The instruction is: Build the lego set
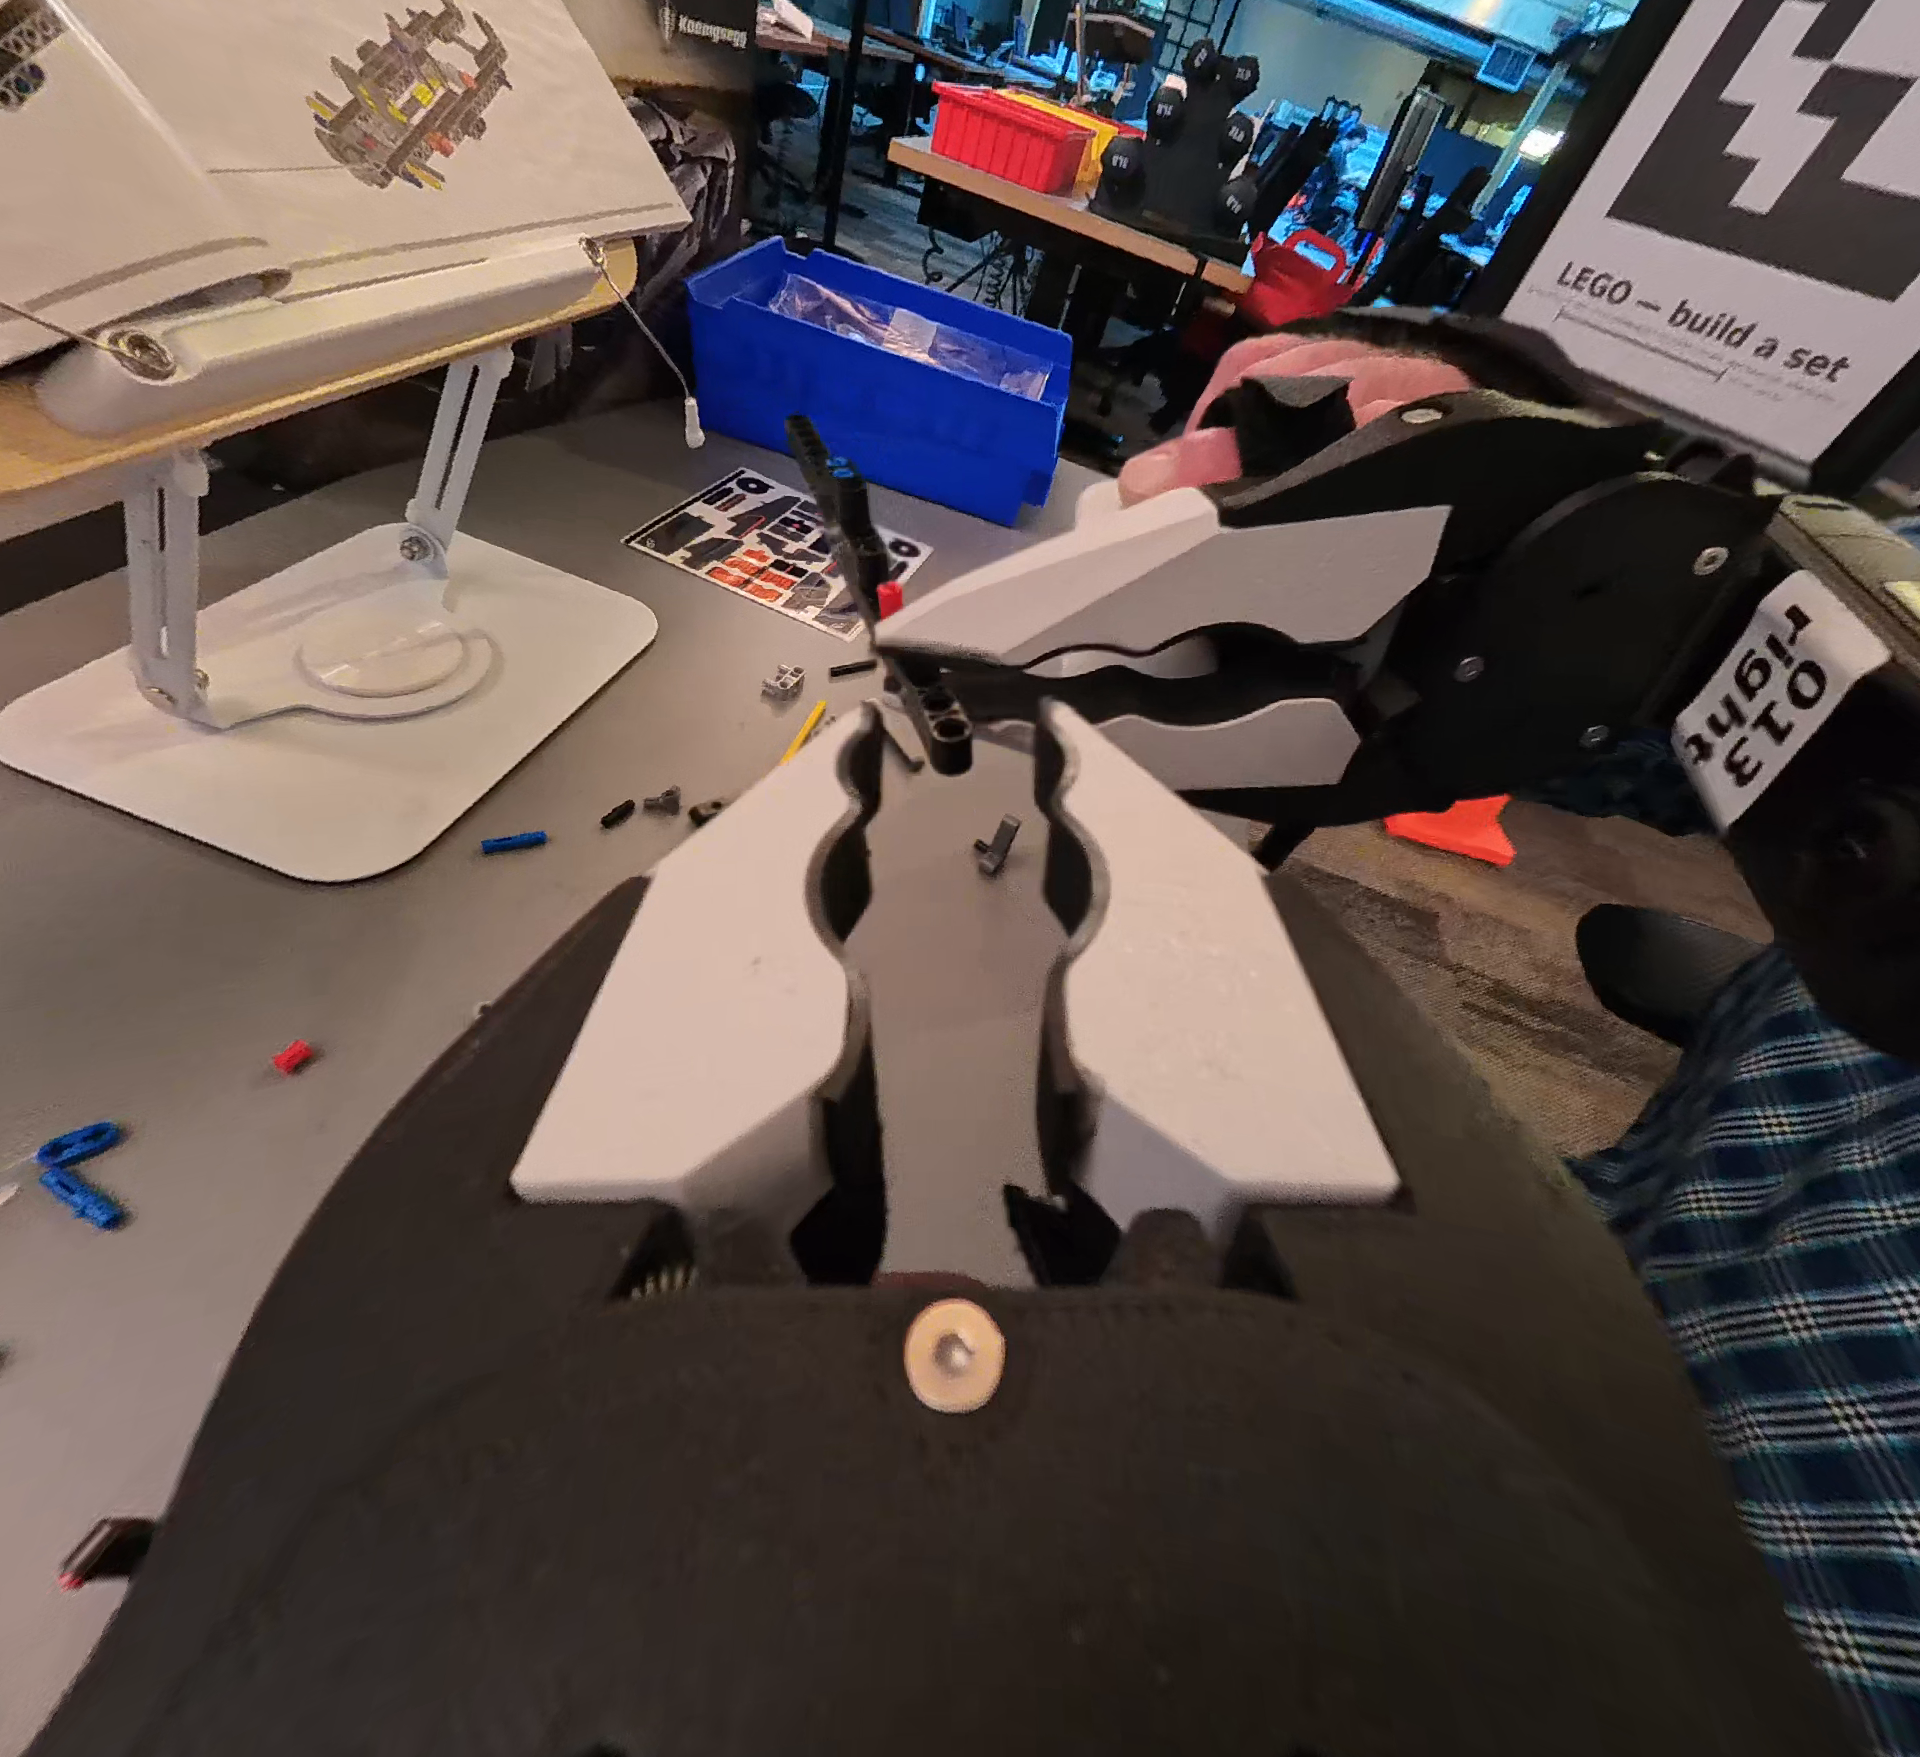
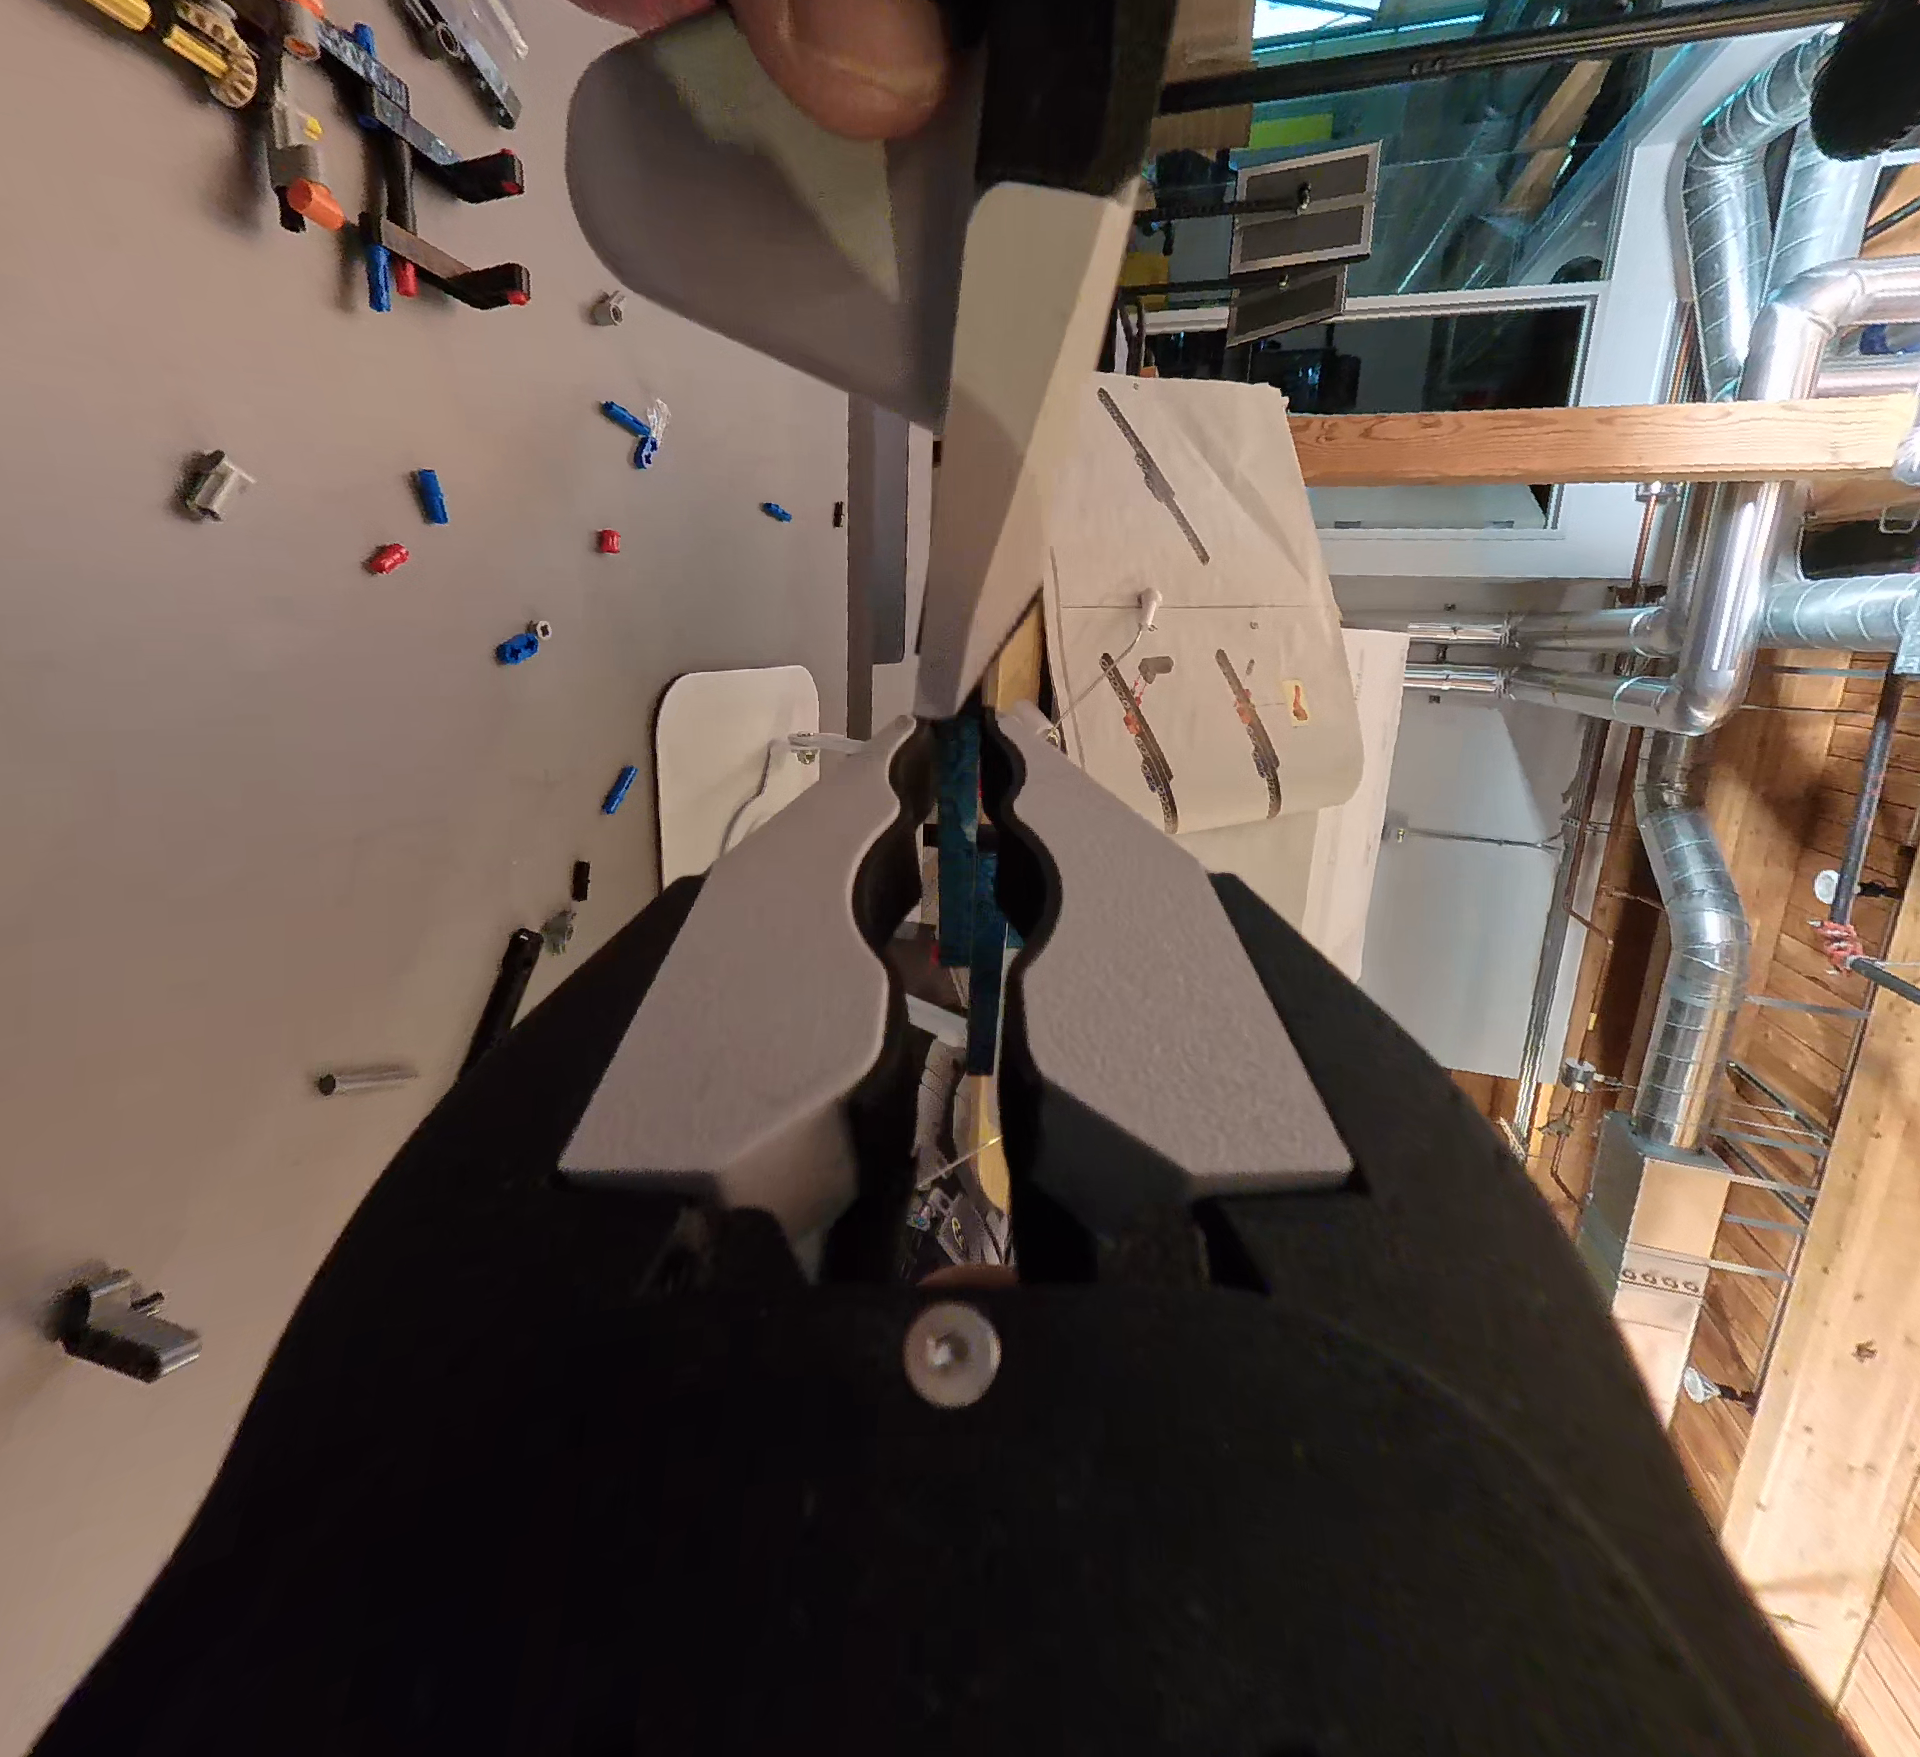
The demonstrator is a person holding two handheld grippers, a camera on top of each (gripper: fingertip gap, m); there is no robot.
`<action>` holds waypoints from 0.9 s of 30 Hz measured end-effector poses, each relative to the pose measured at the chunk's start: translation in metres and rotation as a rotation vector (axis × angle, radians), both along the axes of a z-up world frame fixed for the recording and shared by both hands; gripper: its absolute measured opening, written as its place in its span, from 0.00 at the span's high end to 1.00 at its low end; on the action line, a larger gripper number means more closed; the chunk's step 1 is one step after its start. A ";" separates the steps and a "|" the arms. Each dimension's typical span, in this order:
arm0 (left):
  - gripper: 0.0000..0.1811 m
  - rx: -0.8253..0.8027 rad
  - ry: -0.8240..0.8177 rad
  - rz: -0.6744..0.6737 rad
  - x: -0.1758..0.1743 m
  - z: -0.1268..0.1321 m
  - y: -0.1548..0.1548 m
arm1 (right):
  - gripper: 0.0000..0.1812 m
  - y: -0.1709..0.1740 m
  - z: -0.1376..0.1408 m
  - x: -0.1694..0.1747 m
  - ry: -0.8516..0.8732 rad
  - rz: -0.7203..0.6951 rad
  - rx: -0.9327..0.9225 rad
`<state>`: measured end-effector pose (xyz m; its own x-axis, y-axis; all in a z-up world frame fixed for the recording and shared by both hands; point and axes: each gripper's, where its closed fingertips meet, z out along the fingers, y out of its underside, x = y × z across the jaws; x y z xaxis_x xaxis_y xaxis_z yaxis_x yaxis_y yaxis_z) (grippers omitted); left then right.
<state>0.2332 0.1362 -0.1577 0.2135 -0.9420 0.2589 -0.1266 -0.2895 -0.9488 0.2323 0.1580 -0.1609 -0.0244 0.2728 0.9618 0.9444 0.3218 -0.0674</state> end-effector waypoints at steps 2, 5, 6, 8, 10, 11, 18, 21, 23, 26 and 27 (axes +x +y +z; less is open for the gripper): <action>0.94 0.024 0.014 0.016 -0.001 0.000 0.002 | 0.97 -0.001 -0.001 -0.002 0.001 0.008 0.002; 0.96 0.046 0.026 0.031 -0.003 0.000 0.004 | 0.97 -0.001 -0.001 -0.003 0.015 0.012 0.007; 0.97 0.056 0.034 0.040 -0.004 -0.001 0.005 | 0.97 -0.002 -0.001 -0.004 0.021 0.015 0.007; 0.97 0.088 0.040 0.047 -0.006 0.000 0.006 | 0.97 -0.003 0.001 -0.005 0.044 0.027 0.008; 0.97 0.162 0.076 0.080 -0.008 0.000 0.009 | 0.97 -0.004 0.002 -0.005 0.072 0.038 -0.002; 0.97 0.220 0.107 0.099 -0.009 -0.002 0.012 | 0.96 -0.004 0.002 -0.004 0.091 0.044 -0.016; 0.97 0.670 0.328 0.111 -0.013 0.002 0.008 | 0.80 0.003 0.012 0.022 0.268 0.044 -0.175; 0.97 0.826 0.389 0.082 -0.012 0.006 0.000 | 0.77 0.009 0.000 0.034 0.191 0.037 -0.233; 0.97 0.927 0.436 0.059 -0.011 0.005 -0.006 | 0.83 0.009 -0.008 0.037 0.157 0.049 -0.274; 0.97 1.045 0.501 0.053 -0.010 0.003 -0.010 | 0.95 0.010 -0.015 0.038 0.126 0.058 -0.291; 0.97 1.050 0.506 0.053 -0.010 0.003 -0.010 | 0.96 0.011 -0.016 0.037 0.116 0.059 -0.279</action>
